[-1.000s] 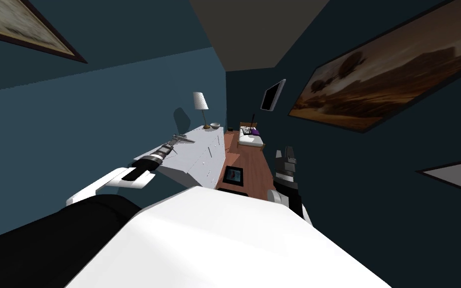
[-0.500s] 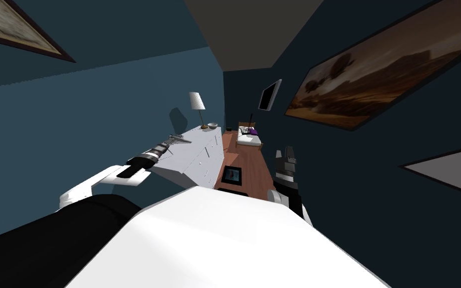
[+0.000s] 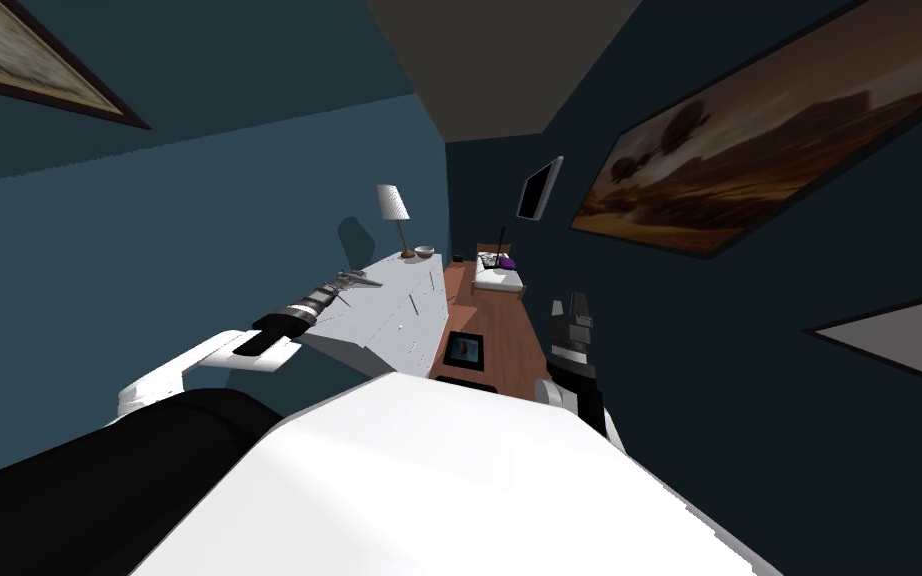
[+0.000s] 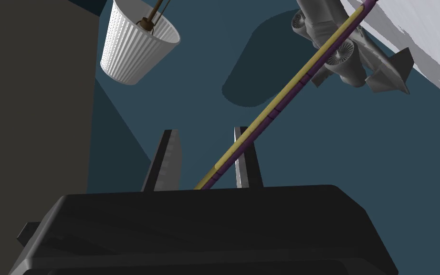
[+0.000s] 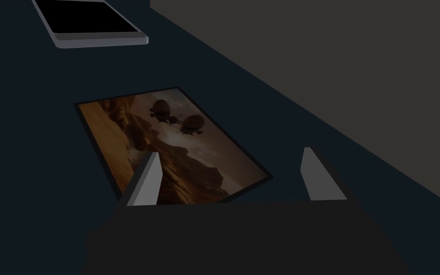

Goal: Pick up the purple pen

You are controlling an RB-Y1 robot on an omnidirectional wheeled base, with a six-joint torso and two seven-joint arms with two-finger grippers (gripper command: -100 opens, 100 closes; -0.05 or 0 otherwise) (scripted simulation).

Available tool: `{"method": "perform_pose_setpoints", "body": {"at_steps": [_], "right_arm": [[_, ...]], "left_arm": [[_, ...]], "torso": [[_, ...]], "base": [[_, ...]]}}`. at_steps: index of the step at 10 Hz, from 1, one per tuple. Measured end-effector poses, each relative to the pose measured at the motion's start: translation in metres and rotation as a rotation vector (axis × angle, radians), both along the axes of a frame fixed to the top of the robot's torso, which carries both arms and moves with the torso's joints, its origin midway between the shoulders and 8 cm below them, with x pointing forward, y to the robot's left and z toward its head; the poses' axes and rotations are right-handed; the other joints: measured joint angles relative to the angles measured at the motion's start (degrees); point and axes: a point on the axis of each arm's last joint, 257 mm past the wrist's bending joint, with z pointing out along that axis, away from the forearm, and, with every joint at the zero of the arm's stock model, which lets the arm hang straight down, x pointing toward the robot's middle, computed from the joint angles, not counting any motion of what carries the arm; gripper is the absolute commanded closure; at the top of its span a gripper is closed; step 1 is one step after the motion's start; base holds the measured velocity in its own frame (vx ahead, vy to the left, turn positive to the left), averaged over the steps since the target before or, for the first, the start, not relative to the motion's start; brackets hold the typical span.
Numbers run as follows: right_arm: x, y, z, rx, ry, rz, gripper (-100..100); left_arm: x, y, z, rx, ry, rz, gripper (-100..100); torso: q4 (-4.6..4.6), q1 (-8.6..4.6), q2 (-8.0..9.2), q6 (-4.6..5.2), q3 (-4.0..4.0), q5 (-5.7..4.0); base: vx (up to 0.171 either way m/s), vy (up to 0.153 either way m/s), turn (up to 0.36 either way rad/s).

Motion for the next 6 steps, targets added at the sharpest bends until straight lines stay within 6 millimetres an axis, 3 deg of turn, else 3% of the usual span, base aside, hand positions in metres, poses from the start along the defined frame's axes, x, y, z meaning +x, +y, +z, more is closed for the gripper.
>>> {"method": "perform_pose_setpoints", "body": {"at_steps": [1,6], "right_arm": [[0.0,0.0,0.0,0.0,0.0,0.0,0],[0.0,0.0,0.0,0.0,0.0,0.0,0]], "left_arm": [[0.0,0.0,0.0,0.0,0.0,0.0,100],[-0.001,-0.041,-0.011,-0.018,0.006,-0.022,100]], "torso": [[0.0,0.02,0.01,0.0,0.0,0.01],[0.01,0.39,0.03,-0.03,0.02,0.13]], "base": [[0.005,0.042,0.081],[0.003,0.068,0.047]]}}
